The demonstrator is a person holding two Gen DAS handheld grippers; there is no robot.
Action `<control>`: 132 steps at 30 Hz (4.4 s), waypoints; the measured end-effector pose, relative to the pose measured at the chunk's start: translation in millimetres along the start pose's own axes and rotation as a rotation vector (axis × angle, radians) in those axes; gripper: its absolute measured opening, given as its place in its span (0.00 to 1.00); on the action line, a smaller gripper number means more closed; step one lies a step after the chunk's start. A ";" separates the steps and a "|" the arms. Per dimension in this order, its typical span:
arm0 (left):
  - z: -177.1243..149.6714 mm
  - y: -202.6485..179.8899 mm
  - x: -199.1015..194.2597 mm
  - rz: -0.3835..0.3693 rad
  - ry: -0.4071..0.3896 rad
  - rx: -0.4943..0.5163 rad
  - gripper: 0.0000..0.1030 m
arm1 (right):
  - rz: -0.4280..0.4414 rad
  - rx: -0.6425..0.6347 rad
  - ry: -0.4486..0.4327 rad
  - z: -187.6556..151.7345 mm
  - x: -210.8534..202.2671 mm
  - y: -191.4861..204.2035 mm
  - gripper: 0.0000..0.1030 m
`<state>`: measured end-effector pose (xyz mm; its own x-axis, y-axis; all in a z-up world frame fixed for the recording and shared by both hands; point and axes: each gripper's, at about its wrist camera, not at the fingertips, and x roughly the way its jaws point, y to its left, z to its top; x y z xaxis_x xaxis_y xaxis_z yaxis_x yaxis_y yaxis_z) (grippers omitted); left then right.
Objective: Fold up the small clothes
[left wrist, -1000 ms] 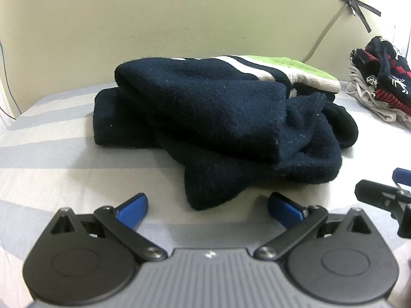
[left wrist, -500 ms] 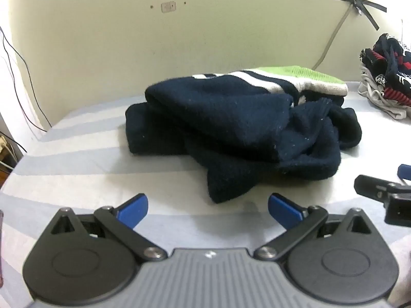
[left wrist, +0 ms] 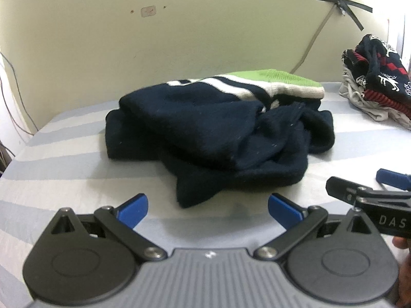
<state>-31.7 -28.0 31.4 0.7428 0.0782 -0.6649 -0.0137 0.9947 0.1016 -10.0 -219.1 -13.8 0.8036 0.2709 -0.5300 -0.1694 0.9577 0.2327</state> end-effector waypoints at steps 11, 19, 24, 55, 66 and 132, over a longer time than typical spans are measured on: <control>11.4 -21.0 2.4 0.004 -0.001 0.038 1.00 | -0.116 0.120 -0.176 -3.7 -19.7 -17.2 1.00; 12.1 -29.3 8.6 0.013 0.010 0.047 1.00 | -0.098 0.167 -0.184 -4.0 -23.7 -25.6 1.00; 12.1 -30.3 12.5 0.015 0.022 0.046 1.00 | -0.077 0.203 -0.177 -3.2 -22.1 -30.6 1.00; 9.0 -34.0 27.3 -0.014 0.106 0.026 1.00 | -0.062 0.251 -0.179 -2.4 -21.6 -38.4 0.96; 30.7 68.5 12.8 -0.002 0.001 -0.133 1.00 | 0.115 0.256 -0.052 8.1 -6.3 -49.6 0.41; 93.9 55.3 -19.7 -0.109 -0.069 0.333 0.62 | 0.233 0.236 -0.110 37.2 -111.8 -152.0 0.54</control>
<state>15.8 19.2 119.6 0.7716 -0.0430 -0.6346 0.2785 0.9198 0.2763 -52.8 -398.6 40.4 0.8176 0.4551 -0.3527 -0.2290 0.8190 0.5261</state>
